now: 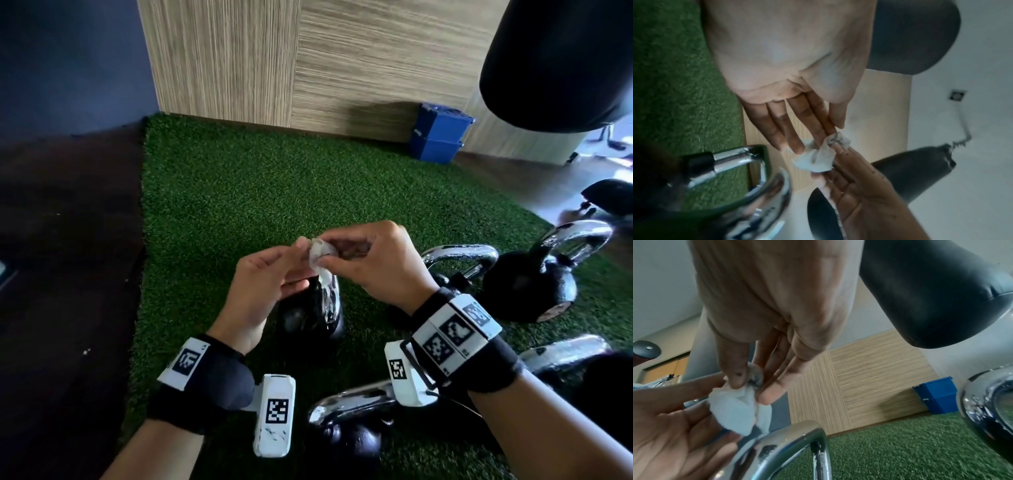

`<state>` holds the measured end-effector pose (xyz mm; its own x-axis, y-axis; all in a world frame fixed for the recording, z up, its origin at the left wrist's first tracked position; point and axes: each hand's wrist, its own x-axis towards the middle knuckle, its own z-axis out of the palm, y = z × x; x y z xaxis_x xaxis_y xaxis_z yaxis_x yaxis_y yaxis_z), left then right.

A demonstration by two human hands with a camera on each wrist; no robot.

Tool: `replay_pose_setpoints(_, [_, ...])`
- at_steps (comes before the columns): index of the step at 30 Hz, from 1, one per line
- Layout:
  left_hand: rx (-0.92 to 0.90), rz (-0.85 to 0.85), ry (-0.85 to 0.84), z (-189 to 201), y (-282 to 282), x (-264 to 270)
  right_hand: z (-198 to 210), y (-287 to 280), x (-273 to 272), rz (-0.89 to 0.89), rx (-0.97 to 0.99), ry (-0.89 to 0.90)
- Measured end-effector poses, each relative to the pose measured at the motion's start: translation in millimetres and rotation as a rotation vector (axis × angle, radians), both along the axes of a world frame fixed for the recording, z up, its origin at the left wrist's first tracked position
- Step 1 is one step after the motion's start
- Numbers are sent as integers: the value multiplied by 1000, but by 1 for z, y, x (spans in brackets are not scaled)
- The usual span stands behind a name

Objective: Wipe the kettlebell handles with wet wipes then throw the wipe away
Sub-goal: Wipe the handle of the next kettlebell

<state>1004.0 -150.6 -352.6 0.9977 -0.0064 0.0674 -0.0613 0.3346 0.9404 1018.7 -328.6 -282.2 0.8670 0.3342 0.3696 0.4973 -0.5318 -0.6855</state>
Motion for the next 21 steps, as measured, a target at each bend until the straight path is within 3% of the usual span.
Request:
replay_pose_setpoints(3, [301,86,-115,-19,8,6,-3,-12,8,-57,-26,92])
replay_pose_setpoints(7, [1044,-304,-112,-67,18,12,-12,-34,28,-208,14,257])
replay_pose_setpoints(8, [1170,-344,-110,-78,12,12,-16,-38,35,-240,36,315])
replay_pose_setpoints(10, [1314,-264,-142,-96,-11,12,-26,-43,50,-277,40,415])
replay_pose_setpoints(15, [1151,72,-333,-119,-31,17,-57,-43,85,-320,-62,479])
replay_pose_setpoints(19, [784,-102,-424,-118,-4,33,-82,-34,91,-315,37,618])
replay_pose_setpoints(21, [741,-158,-464,-117,6,40,-92,-28,91,-318,93,666])
